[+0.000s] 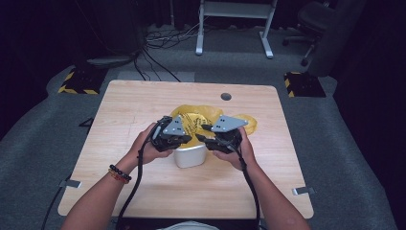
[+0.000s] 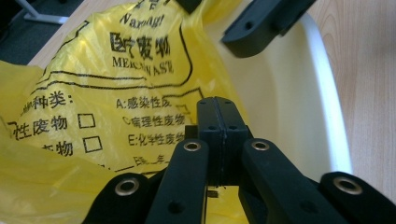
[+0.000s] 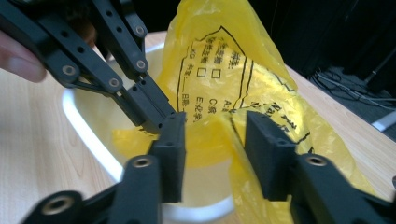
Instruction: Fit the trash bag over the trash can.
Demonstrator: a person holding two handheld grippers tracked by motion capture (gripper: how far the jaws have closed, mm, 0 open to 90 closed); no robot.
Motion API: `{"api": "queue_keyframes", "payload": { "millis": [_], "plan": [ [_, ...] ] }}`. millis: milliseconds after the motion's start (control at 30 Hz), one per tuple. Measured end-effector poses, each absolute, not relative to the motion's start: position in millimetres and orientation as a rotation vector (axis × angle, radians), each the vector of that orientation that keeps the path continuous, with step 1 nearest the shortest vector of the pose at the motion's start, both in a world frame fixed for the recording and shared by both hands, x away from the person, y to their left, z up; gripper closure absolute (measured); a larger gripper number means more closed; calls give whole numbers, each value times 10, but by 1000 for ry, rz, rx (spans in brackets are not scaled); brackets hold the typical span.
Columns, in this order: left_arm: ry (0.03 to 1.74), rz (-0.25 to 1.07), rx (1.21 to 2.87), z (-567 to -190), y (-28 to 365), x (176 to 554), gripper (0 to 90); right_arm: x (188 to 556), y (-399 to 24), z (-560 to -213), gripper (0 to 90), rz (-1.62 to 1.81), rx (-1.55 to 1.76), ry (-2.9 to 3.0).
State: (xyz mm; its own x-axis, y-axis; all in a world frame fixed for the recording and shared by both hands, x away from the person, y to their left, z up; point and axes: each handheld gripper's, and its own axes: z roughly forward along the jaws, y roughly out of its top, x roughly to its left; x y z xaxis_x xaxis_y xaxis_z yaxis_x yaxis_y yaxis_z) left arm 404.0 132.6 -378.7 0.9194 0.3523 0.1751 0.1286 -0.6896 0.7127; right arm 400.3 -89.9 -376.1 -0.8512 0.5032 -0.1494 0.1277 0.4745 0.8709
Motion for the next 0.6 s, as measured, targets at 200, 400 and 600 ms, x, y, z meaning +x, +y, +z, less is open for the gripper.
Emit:
{"api": "queue_keyframes", "payload": {
  "millis": [200, 400, 600],
  "plan": [
    [339, 383, 2235, -3708, 1427, 3991, 766, 4022, -821, -3770, 849, 1223, 498, 2394],
    [471, 451, 2057, -3542, 1685, 3966, 367, 4041, -807, -3767, 900, 1185, 474, 2412],
    [697, 496, 1882, -3463, 1988, 4156, 261, 4033, -802, -3772, 900, 1177, 455, 2410]
  ]
}}
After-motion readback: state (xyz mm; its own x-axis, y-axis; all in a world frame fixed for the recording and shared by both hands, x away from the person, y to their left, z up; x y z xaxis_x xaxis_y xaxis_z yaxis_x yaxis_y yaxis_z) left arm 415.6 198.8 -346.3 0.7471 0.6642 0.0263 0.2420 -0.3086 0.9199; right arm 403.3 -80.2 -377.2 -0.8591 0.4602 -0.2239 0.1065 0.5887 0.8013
